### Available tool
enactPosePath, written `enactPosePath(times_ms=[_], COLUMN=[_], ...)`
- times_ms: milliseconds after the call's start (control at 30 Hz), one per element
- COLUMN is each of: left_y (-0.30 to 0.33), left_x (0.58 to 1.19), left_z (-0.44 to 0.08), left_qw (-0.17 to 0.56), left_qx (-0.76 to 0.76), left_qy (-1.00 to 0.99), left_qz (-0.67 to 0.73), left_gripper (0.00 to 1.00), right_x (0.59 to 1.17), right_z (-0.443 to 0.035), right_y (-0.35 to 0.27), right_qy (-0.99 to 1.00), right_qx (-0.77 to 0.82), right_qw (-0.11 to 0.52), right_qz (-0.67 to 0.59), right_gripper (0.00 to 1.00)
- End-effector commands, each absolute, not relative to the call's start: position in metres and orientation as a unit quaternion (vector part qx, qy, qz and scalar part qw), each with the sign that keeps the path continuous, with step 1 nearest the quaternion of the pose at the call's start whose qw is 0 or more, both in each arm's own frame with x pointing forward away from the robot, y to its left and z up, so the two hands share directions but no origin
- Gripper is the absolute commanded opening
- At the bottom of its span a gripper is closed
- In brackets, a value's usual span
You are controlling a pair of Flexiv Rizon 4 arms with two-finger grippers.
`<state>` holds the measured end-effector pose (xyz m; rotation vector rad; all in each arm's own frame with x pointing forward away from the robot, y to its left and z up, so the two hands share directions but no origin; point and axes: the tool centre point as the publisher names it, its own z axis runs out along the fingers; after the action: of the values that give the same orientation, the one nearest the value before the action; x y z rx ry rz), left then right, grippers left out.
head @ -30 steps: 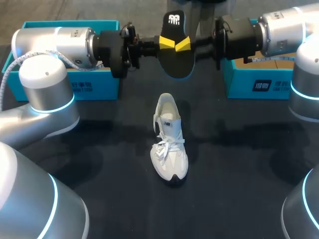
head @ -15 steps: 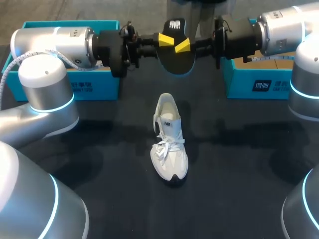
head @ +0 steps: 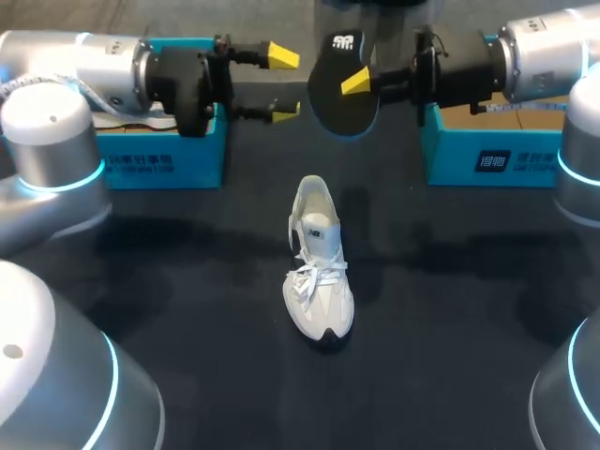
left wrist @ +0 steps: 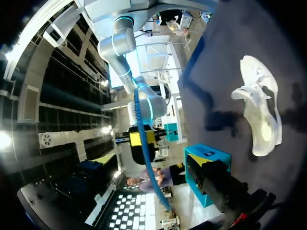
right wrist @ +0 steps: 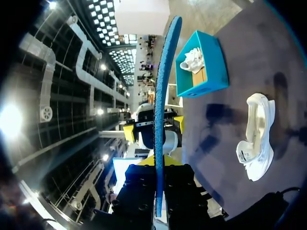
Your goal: Take the shoe out of the shoebox, open the shoe tongue, remove and reinsert the insole, then place the shoe into the shoebox
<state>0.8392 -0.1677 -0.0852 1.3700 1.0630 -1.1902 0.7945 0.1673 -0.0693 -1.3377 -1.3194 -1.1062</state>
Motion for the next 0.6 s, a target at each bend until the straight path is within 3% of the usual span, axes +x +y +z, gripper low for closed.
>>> enactPosePath(times_ms=[33, 600], left_y=[-0.145, -0.101], left_x=[0.844, 0.873], left_z=[-0.086, -0.100], left_qw=[0.473, 0.358], left_qx=[0.586, 0.692], left_qy=[0.429, 0.407], left_qz=[-0.499, -0.477], left_gripper=[1.00, 1.00], right_x=[0.788, 0.781], right_z=[-0.067, -0.060], right_y=[0.161, 0.145], right_qy=[-0.534, -0.528], right_qx=[-0.551, -0.557], right_qw=[0.454, 0.425], right_qz=[-0.454, -0.480], right_gripper=[0.00, 0.00])
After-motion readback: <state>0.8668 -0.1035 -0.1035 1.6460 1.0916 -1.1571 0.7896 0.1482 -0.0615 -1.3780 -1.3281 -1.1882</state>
